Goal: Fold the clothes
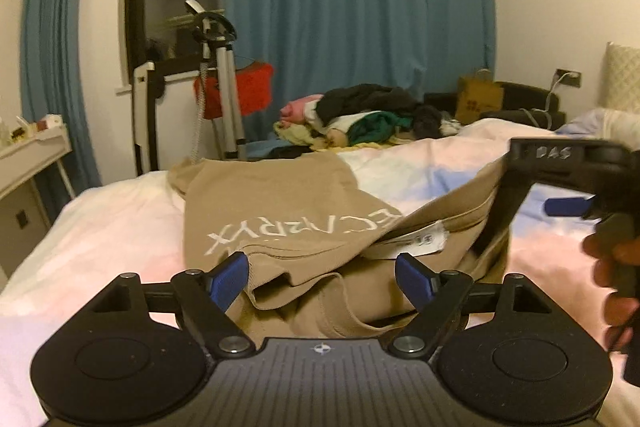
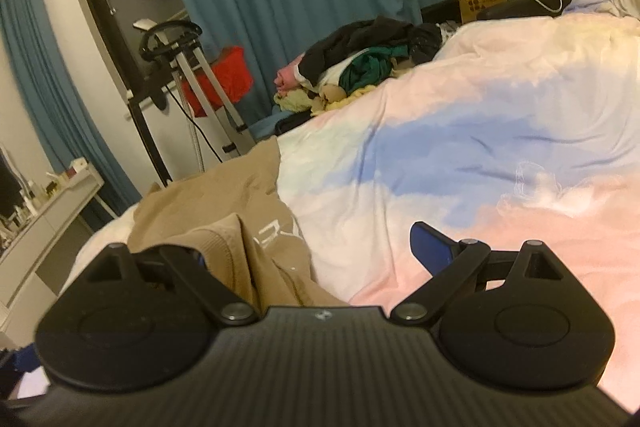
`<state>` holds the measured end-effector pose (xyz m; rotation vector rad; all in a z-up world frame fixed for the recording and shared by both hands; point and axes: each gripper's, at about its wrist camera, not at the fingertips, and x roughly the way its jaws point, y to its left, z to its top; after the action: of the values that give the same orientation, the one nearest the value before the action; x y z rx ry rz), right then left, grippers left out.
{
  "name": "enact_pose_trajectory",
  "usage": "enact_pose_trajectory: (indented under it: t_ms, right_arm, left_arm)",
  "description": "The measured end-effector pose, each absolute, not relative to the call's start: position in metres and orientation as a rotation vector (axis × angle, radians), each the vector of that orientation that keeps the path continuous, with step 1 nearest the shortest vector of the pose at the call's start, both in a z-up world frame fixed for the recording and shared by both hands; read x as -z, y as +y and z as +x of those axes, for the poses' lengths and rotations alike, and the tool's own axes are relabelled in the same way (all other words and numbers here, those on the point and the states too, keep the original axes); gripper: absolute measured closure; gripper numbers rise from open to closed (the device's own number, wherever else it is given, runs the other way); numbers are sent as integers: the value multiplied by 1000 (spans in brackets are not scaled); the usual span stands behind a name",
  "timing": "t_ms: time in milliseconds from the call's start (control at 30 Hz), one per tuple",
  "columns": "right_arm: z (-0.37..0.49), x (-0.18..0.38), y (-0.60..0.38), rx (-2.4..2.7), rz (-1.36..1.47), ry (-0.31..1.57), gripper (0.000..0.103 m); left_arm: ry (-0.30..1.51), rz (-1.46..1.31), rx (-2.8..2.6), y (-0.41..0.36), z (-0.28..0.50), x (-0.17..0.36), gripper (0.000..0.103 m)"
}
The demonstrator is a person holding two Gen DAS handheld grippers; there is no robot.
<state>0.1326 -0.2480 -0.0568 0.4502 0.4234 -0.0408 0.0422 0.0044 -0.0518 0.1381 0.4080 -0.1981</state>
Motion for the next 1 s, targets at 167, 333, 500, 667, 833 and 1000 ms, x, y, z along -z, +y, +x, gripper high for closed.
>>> enact_pose_trajectory:
  t_ms: [167,333,500,667,833,1000]
  right_arm:
    - [122,49,-244,38,459,334,9]
    - [110,48,-238,64,410,230,9]
    - [98,41,-238,77,394,133,9]
    - [103,44,-233,155,300,166,9]
    - [112,50,-231,205,258,243,9]
    - [102,7,-226,190,262,153,9]
  left_arm:
    - [372,108,137,10,44,49,20]
    - [366,31,25,24,60,53,19]
    - [438,-90,-134,52,81,57,19]
    - [504,-232,-235,93,85,60,18]
    - [388,-270,-266,114,54,40,15]
    - [234,-277,-269,125,19,-6,11]
